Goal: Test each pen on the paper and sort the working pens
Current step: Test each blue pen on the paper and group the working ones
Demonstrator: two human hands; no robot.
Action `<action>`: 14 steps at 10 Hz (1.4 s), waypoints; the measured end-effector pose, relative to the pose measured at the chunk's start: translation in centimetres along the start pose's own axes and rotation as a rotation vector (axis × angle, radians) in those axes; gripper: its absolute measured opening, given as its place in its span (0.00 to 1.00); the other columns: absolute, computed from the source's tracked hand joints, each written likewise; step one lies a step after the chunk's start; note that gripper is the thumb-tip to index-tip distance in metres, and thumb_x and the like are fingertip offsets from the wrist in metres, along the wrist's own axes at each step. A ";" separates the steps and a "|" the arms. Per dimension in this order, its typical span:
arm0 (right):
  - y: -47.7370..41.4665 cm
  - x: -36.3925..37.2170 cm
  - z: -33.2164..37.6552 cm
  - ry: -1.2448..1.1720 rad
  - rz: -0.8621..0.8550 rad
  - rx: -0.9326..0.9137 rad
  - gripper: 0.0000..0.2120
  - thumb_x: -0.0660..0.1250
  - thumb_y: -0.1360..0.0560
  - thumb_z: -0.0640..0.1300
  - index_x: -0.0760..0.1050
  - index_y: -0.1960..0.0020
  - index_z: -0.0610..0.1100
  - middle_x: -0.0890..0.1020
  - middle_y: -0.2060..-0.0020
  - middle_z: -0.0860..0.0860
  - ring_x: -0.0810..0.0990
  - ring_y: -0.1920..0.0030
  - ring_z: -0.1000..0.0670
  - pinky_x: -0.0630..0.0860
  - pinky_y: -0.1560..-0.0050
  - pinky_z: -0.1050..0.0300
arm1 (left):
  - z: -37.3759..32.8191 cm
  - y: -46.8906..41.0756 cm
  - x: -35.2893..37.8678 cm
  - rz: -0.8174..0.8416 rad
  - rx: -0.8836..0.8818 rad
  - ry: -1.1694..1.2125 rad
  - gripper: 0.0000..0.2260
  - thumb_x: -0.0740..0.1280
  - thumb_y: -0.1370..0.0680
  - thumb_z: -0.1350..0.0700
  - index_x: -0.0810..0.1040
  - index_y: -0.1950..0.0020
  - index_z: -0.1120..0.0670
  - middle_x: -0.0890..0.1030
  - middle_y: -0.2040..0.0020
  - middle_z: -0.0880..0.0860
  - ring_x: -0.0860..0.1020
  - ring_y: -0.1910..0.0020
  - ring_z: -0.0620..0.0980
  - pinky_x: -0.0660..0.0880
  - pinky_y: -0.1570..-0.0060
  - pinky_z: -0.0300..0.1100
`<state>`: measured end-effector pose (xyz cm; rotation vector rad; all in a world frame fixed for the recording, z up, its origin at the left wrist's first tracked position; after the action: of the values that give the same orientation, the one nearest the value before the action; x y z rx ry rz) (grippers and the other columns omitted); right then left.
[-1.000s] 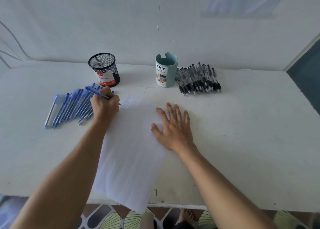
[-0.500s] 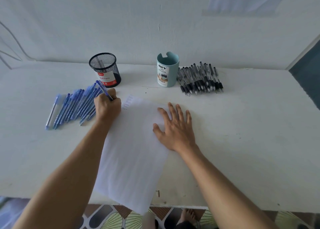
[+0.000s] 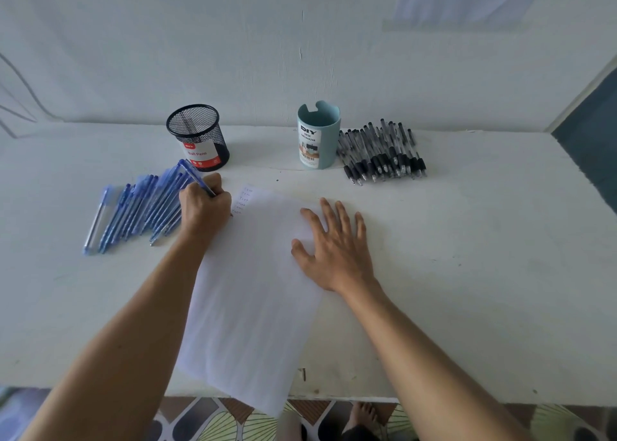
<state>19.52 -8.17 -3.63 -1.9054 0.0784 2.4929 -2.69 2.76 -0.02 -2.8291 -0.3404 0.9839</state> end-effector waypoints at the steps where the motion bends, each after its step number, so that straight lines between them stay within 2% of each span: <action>1: 0.0 0.0 -0.1 -0.006 -0.003 0.000 0.31 0.51 0.21 0.64 0.52 0.21 0.57 0.47 0.19 0.48 0.42 0.20 0.45 0.38 0.23 0.39 | -0.5 0.2 0.1 0.006 0.028 0.011 0.08 0.59 0.34 0.72 0.63 0.68 0.62 0.67 0.70 0.55 0.66 0.71 0.43 0.60 0.77 0.29; 2: 0.0 0.0 -0.1 0.001 -0.007 -0.001 0.31 0.51 0.21 0.64 0.52 0.21 0.57 0.47 0.19 0.48 0.43 0.20 0.45 0.38 0.23 0.39 | -1.1 0.5 0.1 0.024 0.047 0.014 0.15 0.59 0.35 0.72 0.59 0.70 0.55 0.61 0.74 0.50 0.65 0.78 0.42 0.57 0.79 0.31; 3: 0.0 0.1 0.0 -0.001 -0.007 -0.001 0.31 0.51 0.21 0.64 0.52 0.21 0.57 0.47 0.19 0.49 0.43 0.20 0.45 0.38 0.23 0.39 | -1.2 0.6 0.1 0.038 0.045 0.023 0.15 0.58 0.35 0.73 0.59 0.70 0.55 0.60 0.73 0.51 0.64 0.78 0.42 0.56 0.79 0.30; 4: 0.0 0.1 -0.1 -0.003 -0.004 0.001 0.31 0.51 0.21 0.64 0.51 0.21 0.57 0.46 0.19 0.49 0.42 0.20 0.45 0.38 0.23 0.39 | -1.0 0.5 0.2 0.043 0.041 0.028 0.15 0.58 0.34 0.73 0.59 0.70 0.55 0.61 0.72 0.51 0.64 0.78 0.42 0.56 0.78 0.30; 5: -0.1 0.1 -0.1 0.002 -0.005 0.000 0.31 0.51 0.21 0.64 0.51 0.21 0.57 0.46 0.19 0.49 0.42 0.20 0.45 0.38 0.23 0.39 | -1.1 0.5 0.5 0.056 0.058 0.005 0.15 0.59 0.34 0.72 0.59 0.70 0.55 0.61 0.72 0.51 0.63 0.77 0.44 0.56 0.76 0.34; 7: 0.0 0.1 -0.1 -0.002 -0.009 -0.002 0.31 0.51 0.21 0.64 0.52 0.21 0.57 0.47 0.19 0.49 0.42 0.20 0.45 0.38 0.23 0.39 | -0.9 0.5 0.6 0.059 0.071 -0.003 0.14 0.60 0.34 0.71 0.59 0.69 0.55 0.61 0.72 0.51 0.58 0.71 0.48 0.55 0.71 0.39; 8: 0.0 0.1 -0.1 0.002 -0.012 0.000 0.31 0.51 0.21 0.64 0.52 0.21 0.57 0.47 0.19 0.49 0.43 0.20 0.45 0.38 0.23 0.39 | 0.7 -0.2 -0.1 -0.040 0.023 0.080 0.10 0.60 0.35 0.70 0.62 0.69 0.58 0.63 0.71 0.54 0.61 0.69 0.49 0.59 0.68 0.42; 9: 0.0 0.1 -0.1 -0.002 -0.009 0.003 0.31 0.51 0.21 0.64 0.52 0.21 0.57 0.47 0.19 0.49 0.42 0.20 0.45 0.38 0.23 0.39 | 2.6 -0.7 -1.1 -0.149 -0.100 0.251 0.03 0.63 0.36 0.65 0.70 0.67 0.59 0.72 0.70 0.57 0.71 0.68 0.57 0.73 0.66 0.51; 10: 0.0 0.1 0.0 -0.005 -0.008 0.000 0.31 0.51 0.21 0.64 0.52 0.21 0.57 0.47 0.19 0.49 0.42 0.20 0.45 0.38 0.23 0.39 | 3.0 -0.6 -2.1 -0.235 -0.165 0.301 0.11 0.62 0.34 0.60 0.75 0.63 0.42 0.78 0.63 0.56 0.76 0.64 0.59 0.77 0.60 0.62; 11: 0.0 0.0 -0.1 -0.010 -0.011 0.000 0.31 0.51 0.21 0.64 0.52 0.21 0.57 0.47 0.19 0.48 0.42 0.20 0.44 0.38 0.23 0.38 | 2.6 -0.3 -2.6 -0.272 -0.150 0.301 0.10 0.63 0.29 0.54 0.73 0.54 0.38 0.81 0.55 0.57 0.79 0.60 0.62 0.78 0.57 0.62; 12: 0.0 0.1 -0.1 -0.011 -0.005 0.001 0.31 0.51 0.21 0.64 0.52 0.21 0.57 0.47 0.19 0.49 0.42 0.20 0.45 0.38 0.23 0.38 | 1.5 -0.3 -2.0 -0.242 -0.108 0.308 0.12 0.61 0.18 0.45 0.74 0.47 0.53 0.78 0.64 0.59 0.76 0.73 0.54 0.75 0.70 0.43; 13: 0.0 0.1 -0.1 -0.004 -0.001 0.003 0.31 0.51 0.21 0.64 0.51 0.21 0.57 0.47 0.19 0.49 0.42 0.20 0.45 0.38 0.23 0.38 | 0.5 -0.2 -1.3 -0.169 -0.060 0.374 0.16 0.57 0.15 0.48 0.76 0.47 0.60 0.71 0.78 0.54 0.68 0.83 0.46 0.65 0.79 0.39; 14: 0.0 0.1 -0.1 0.000 0.008 0.003 0.31 0.50 0.21 0.64 0.51 0.21 0.57 0.47 0.19 0.49 0.41 0.20 0.45 0.38 0.23 0.38 | 0.4 -0.1 -1.0 -0.076 -0.058 0.434 0.14 0.58 0.16 0.51 0.80 0.48 0.56 0.70 0.81 0.51 0.66 0.84 0.48 0.63 0.80 0.38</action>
<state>19.57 -8.19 -3.76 -1.9079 0.0899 2.4964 -3.75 2.62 0.32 -2.9496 -0.4234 0.3323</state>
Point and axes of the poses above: each hand's wrist, its own y-axis away from the middle knuckle, its own x-axis out of the palm, z = x × y, the point moved 8 cm from there along -y, towards the middle knuckle
